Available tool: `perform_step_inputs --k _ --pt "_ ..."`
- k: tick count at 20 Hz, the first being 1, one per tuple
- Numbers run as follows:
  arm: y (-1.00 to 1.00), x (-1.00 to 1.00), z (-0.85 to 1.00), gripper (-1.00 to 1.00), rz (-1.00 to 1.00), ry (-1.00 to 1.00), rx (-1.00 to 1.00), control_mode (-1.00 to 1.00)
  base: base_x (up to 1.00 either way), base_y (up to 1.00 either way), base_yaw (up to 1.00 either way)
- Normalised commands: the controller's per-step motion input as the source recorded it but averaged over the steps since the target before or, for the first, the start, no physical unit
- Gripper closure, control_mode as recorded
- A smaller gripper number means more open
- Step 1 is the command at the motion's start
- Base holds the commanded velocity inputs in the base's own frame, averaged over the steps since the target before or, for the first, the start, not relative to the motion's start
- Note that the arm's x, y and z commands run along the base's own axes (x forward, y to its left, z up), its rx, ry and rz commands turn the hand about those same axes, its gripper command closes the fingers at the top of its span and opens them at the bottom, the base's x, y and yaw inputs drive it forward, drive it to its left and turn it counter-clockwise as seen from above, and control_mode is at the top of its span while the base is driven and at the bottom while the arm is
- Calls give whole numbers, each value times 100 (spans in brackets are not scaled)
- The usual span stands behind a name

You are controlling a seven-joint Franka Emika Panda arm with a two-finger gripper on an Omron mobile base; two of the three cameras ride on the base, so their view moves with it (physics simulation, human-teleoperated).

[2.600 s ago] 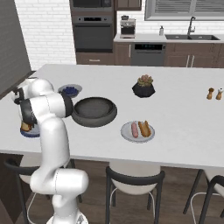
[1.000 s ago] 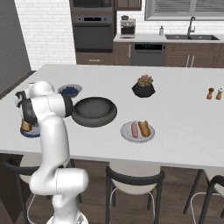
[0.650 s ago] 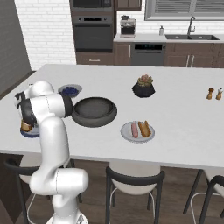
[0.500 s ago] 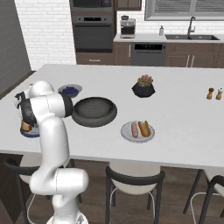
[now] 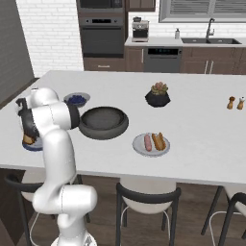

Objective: Place one bun and one sausage from the bowl on each plate.

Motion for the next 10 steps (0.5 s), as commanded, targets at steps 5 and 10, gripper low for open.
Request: perform_step_inputs --k 5,10 --pt "-43 -30 53 -100 0 0 5 -100 0 0 0" --pt "-77 -65 44 -100 -1 0 8 -100 0 0 0"
